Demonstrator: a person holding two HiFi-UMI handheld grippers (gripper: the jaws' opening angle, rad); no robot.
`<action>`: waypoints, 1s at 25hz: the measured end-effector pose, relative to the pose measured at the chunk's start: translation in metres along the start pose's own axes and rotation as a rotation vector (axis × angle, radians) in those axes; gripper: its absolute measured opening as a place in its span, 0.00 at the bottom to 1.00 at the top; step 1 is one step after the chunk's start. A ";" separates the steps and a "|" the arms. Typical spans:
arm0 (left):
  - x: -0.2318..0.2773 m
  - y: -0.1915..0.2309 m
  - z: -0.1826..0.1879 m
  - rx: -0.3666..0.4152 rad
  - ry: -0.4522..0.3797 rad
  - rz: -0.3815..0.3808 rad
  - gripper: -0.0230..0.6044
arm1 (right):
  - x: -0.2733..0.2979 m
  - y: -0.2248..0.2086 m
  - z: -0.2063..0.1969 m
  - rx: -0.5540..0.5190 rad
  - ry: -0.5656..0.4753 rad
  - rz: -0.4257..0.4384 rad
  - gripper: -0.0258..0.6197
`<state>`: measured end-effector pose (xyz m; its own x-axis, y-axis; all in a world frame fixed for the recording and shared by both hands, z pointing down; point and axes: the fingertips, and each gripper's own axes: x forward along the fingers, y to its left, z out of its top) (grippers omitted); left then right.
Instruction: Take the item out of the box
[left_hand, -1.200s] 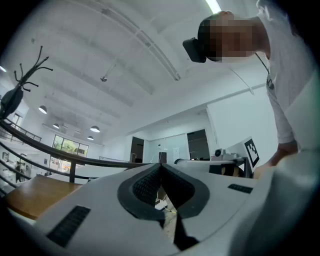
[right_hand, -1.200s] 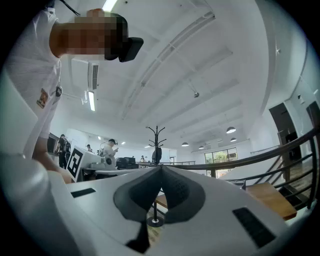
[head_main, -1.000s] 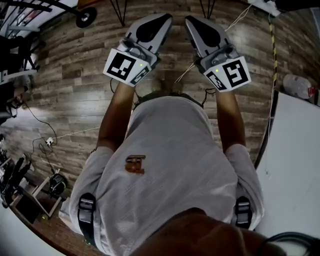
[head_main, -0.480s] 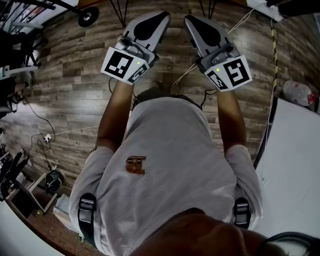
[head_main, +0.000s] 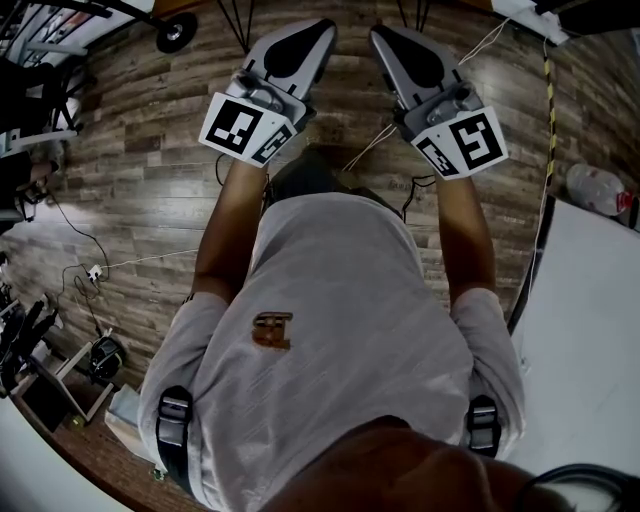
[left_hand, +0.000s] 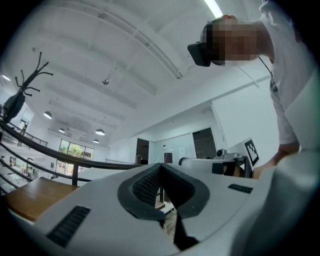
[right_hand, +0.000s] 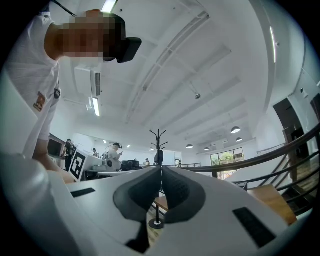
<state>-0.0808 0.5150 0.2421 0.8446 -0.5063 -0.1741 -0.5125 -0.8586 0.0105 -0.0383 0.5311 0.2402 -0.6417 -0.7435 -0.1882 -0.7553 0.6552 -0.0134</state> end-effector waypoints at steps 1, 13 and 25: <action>0.002 0.003 -0.001 0.001 -0.003 -0.001 0.07 | 0.002 -0.003 -0.001 -0.001 0.001 -0.001 0.09; 0.059 0.078 -0.017 0.004 -0.013 -0.017 0.07 | 0.059 -0.070 -0.019 -0.018 0.017 -0.018 0.09; 0.156 0.241 -0.041 -0.014 -0.006 -0.051 0.07 | 0.197 -0.193 -0.052 -0.010 0.045 -0.052 0.09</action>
<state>-0.0663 0.2262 0.2577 0.8685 -0.4616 -0.1806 -0.4668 -0.8842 0.0153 -0.0261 0.2511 0.2565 -0.6067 -0.7820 -0.1428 -0.7890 0.6143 -0.0121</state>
